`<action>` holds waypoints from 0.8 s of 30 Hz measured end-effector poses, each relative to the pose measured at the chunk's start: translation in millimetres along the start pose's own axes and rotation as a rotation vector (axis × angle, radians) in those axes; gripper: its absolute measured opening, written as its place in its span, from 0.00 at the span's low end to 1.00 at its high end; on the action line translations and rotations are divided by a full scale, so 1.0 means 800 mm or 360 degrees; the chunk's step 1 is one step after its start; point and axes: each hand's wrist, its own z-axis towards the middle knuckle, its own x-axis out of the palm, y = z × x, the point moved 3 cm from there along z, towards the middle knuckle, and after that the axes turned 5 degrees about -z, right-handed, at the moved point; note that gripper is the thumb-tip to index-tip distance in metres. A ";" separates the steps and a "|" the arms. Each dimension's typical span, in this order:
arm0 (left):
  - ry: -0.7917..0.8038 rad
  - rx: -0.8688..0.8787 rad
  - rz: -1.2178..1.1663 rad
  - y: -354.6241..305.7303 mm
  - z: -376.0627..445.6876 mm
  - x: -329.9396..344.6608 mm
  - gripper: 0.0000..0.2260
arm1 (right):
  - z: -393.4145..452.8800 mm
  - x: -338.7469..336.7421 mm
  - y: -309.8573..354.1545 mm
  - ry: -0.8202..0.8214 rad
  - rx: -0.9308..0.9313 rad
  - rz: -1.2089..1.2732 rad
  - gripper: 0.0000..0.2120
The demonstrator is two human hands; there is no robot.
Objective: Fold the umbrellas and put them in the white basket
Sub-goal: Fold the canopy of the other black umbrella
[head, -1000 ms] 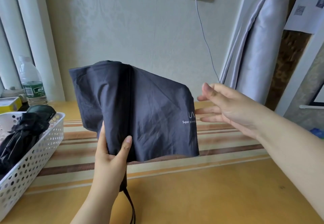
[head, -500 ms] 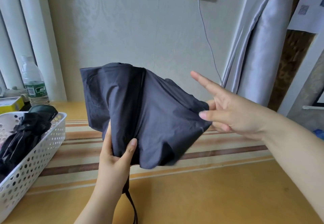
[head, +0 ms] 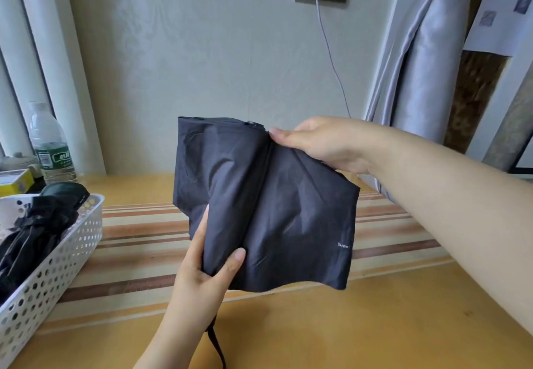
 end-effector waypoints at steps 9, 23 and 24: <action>0.0039 -0.0122 0.0161 0.008 0.001 0.000 0.42 | 0.003 0.011 -0.006 -0.0069 -0.0462 0.0283 0.08; -0.0024 -0.0361 -0.0143 0.007 0.005 -0.003 0.25 | -0.015 -0.005 -0.046 -0.0067 -0.0223 0.0427 0.20; -0.0042 -0.0362 -0.0173 0.009 0.006 -0.003 0.25 | -0.016 0.000 -0.051 -0.0081 -0.0193 0.0607 0.22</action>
